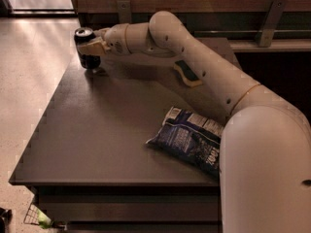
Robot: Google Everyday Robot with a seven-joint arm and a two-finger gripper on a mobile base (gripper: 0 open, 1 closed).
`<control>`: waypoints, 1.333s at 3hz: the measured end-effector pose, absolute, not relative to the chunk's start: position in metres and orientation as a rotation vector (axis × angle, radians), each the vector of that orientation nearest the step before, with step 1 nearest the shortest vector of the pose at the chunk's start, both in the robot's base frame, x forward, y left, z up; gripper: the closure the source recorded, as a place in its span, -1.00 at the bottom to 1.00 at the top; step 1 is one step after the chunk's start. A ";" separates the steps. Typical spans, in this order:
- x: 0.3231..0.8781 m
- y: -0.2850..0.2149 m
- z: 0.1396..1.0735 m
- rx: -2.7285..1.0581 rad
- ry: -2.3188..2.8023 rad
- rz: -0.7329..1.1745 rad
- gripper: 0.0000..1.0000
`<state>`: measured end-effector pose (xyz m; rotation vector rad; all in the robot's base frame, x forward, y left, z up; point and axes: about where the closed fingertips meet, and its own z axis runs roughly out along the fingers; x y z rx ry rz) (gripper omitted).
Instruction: Pick pepsi can
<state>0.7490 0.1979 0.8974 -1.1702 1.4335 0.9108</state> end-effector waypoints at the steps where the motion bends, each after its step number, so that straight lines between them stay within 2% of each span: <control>1: 0.747 0.200 0.900 -1.176 1.430 0.910 1.00; 2: 0.745 0.197 0.907 -1.181 1.425 0.892 1.00; 4: 0.722 0.160 0.985 -1.200 1.355 0.706 1.00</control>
Offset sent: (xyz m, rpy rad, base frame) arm -0.0034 -0.0050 0.0156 -0.0150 -0.0262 -0.0030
